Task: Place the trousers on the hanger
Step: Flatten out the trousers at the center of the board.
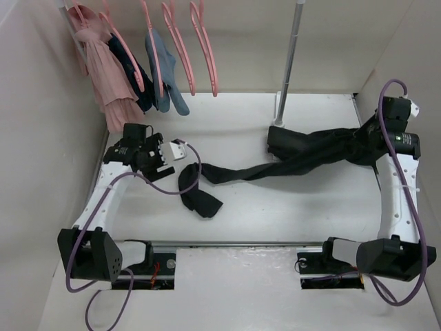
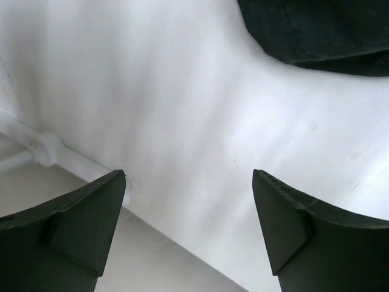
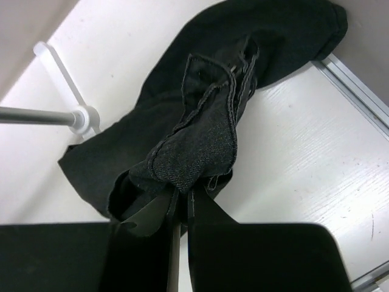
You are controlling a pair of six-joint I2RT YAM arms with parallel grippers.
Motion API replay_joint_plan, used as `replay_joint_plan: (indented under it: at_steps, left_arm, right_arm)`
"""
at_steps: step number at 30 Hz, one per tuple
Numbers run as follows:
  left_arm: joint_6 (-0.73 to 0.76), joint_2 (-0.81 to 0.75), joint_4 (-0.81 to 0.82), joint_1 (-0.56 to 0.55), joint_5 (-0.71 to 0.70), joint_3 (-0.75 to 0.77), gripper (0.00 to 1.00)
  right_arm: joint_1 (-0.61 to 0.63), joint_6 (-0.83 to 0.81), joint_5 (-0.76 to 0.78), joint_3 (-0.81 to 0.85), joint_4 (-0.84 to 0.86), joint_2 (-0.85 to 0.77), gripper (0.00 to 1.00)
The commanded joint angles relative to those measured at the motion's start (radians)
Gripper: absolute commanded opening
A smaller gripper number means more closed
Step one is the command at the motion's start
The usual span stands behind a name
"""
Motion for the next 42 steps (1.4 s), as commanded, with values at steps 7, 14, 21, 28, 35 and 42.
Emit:
replay_joint_plan:
  at_steps: [7, 14, 21, 28, 35, 42]
  left_arm:
    - [-0.271, 0.022, 0.018, -0.460, 0.098, -0.092, 0.82]
    - [-0.207, 0.034, 0.086, -0.638, 0.098, -0.282, 0.85]
    - [-0.173, 0.137, 0.259, -0.682, 0.086, -0.302, 0.73]
    - [-0.259, 0.114, 0.194, -0.609, 0.064, -0.263, 0.00]
    - [-0.532, 0.004, -0.037, -0.145, 0.272, 0.233, 0.00]
    - [-0.769, -0.084, -0.089, 0.097, 0.274, 0.319, 0.00]
  right_arm:
    - [-0.007, -0.061, -0.118, 0.015, 0.064, 0.044, 0.00]
    - [-0.007, -0.079, -0.109, -0.016, 0.064, 0.034, 0.00]
    - [-0.007, -0.089, -0.131, -0.059, 0.075, 0.014, 0.00]
    - [-0.007, -0.099, -0.092, -0.059, 0.075, -0.014, 0.00]
    - [-0.030, -0.118, -0.101, -0.019, 0.075, 0.021, 0.00]
    - [-0.127, -0.139, -0.123, 0.082, 0.064, 0.061, 0.00]
